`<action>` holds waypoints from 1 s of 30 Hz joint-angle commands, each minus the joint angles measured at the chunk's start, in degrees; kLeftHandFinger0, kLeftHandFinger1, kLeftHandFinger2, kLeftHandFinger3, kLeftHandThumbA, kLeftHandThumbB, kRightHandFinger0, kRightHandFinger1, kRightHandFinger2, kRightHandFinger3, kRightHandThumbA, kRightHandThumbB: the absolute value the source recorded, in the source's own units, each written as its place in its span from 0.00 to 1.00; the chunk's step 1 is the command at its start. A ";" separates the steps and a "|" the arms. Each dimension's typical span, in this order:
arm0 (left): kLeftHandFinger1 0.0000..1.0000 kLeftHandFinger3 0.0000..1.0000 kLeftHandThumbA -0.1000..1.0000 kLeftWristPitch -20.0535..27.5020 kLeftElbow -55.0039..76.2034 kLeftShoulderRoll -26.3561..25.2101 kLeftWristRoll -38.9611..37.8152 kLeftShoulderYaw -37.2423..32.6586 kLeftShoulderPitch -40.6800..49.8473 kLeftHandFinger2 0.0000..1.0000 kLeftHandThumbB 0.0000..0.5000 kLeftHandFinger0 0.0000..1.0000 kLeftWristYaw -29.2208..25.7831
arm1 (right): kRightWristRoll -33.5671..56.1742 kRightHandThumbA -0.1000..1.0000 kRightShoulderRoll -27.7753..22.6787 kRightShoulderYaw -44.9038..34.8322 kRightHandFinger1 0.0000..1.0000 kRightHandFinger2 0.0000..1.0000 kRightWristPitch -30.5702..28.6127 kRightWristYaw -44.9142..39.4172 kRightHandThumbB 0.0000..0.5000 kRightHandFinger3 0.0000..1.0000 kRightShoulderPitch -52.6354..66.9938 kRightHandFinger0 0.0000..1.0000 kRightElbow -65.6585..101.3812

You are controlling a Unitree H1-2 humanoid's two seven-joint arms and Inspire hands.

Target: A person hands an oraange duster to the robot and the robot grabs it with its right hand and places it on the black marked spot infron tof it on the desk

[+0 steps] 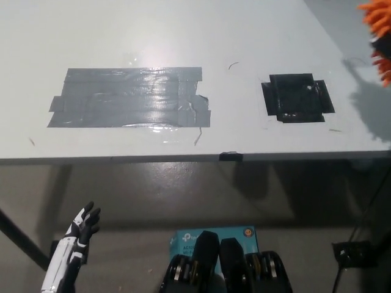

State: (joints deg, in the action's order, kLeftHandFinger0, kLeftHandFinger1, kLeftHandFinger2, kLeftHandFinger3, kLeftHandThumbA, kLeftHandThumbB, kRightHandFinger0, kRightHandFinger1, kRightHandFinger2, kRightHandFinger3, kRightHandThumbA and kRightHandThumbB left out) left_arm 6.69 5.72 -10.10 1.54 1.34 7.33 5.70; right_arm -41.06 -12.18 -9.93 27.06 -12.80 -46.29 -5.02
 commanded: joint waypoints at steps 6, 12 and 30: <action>1.00 1.00 0.94 0.76 2.28 -0.43 -1.37 0.62 0.72 1.00 0.46 1.00 0.23 | 4.40 0.00 -0.35 4.90 0.47 0.84 -6.15 10.61 0.40 0.91 -12.51 0.00 -31.42; 1.00 1.00 0.93 2.07 1.75 -0.48 -1.15 0.56 0.97 1.00 0.45 1.00 0.23 | 6.13 0.00 -0.06 7.53 0.59 0.81 -9.14 14.25 0.44 0.83 -15.30 0.21 -41.38; 1.00 1.00 0.95 0.33 1.57 -0.24 -0.71 0.82 -0.38 1.00 0.47 1.00 -0.11 | 20.41 0.74 -1.42 9.30 1.00 1.00 -19.85 -0.44 0.79 1.00 -17.22 1.00 -54.04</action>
State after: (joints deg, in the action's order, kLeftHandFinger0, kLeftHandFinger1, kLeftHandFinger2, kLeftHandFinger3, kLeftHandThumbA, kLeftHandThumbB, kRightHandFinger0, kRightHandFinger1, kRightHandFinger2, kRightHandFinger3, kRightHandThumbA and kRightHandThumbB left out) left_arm 6.77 6.04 -10.09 0.98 1.98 7.64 5.69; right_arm -25.10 -11.96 -1.00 13.13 -11.41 -61.17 -59.89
